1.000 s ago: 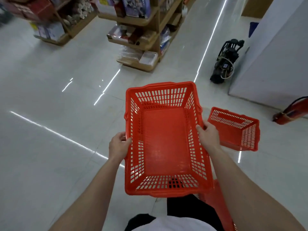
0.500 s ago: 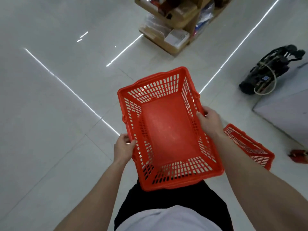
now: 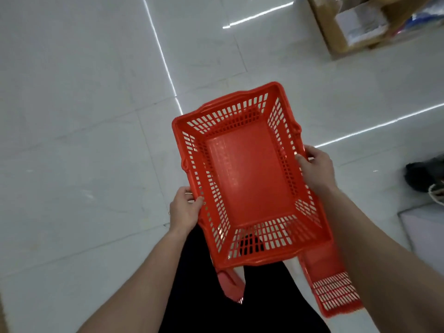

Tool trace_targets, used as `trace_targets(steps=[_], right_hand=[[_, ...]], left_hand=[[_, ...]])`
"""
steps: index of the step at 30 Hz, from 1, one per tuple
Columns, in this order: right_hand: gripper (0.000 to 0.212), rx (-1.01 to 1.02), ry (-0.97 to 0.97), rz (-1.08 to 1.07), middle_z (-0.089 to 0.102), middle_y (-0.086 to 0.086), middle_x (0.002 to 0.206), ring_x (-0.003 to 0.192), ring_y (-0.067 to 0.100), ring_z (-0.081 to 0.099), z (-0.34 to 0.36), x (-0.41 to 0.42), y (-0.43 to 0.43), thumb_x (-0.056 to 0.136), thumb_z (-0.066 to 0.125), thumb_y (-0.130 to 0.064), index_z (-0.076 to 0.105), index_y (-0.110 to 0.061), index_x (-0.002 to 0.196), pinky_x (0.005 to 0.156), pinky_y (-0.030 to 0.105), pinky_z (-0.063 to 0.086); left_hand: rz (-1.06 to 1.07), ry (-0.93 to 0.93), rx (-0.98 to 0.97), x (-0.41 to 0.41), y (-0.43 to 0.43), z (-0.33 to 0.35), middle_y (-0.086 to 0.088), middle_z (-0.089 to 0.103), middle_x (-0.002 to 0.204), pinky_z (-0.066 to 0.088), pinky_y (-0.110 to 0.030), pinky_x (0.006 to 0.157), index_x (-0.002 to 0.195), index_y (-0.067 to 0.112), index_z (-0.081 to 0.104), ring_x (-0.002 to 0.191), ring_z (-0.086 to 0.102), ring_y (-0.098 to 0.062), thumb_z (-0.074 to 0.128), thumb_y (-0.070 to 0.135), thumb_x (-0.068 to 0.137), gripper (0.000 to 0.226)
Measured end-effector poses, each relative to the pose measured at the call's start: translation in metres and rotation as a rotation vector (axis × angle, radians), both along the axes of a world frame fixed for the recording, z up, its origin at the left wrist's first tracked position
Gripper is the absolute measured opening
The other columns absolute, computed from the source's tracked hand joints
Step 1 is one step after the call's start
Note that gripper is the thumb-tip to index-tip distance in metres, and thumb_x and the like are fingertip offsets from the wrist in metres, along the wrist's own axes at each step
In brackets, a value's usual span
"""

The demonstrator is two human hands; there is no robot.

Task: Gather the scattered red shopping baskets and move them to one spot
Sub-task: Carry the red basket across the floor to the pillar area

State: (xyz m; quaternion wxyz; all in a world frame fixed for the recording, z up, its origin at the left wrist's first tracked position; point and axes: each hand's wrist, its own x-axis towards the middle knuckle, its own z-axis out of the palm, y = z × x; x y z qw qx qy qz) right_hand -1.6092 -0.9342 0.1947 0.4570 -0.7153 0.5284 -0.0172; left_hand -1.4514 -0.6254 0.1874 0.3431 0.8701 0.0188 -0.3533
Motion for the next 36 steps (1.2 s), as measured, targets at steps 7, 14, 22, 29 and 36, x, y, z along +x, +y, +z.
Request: trace_targets(steps=[7,14,22,29,36], right_hand=[[0.033,-0.053,0.022,0.145,0.072,-0.014,0.097,0.089,0.012,0.069,-0.039,0.024,-0.026,0.092,0.056,-0.036,0.071,-0.027,0.120,0.087,0.040,0.056],[0.032,-0.052,0.070,0.169,0.072,-0.016,0.099,0.079,0.007,0.071,-0.058,0.050,-0.059,0.095,0.056,-0.037,0.070,-0.029,0.122,0.078,0.035,0.059],[0.042,0.074,0.143,0.126,0.067,-0.004,0.118,0.102,0.018,0.065,-0.093,0.044,-0.050,0.096,0.061,-0.026,0.058,-0.022,0.138,0.092,0.037,0.051],[0.049,0.101,0.317,0.183,0.066,0.009,0.127,0.115,0.031,0.061,-0.087,0.007,-0.036,0.093,0.060,-0.026,0.054,-0.014,0.140,0.098,0.043,0.048],[0.069,0.037,0.611,0.305,0.053,0.013,0.140,0.126,0.037,0.050,0.006,-0.047,-0.014,0.087,0.061,-0.050,0.045,-0.019,0.147,0.094,0.048,0.047]], left_hand=[[0.119,0.000,-0.014,-0.014,-0.012,-0.034,0.012,0.067,0.098,0.053,-0.016,0.057,0.107,0.028,0.055,0.073,0.069,-0.001,0.071,0.033,0.089,0.025],[0.103,0.051,-0.072,-0.006,-0.023,-0.060,0.008,0.070,0.097,0.060,-0.032,0.067,0.100,0.031,0.054,0.078,0.072,-0.007,0.074,0.034,0.084,0.026],[-0.006,0.277,-0.014,-0.002,-0.030,-0.086,0.005,0.067,0.116,0.051,-0.036,0.096,0.128,0.023,0.055,0.102,0.066,-0.011,0.071,0.025,0.090,0.041],[-0.289,0.170,0.161,0.038,-0.065,-0.052,0.003,0.061,0.132,0.041,-0.014,0.078,0.146,0.020,0.045,0.101,0.061,-0.009,0.068,0.035,0.089,0.064],[-1.002,-0.137,0.320,0.058,-0.160,0.034,-0.004,0.055,0.142,0.045,-0.039,0.099,0.148,0.018,0.043,0.126,0.054,-0.025,0.064,0.050,0.082,0.076]])
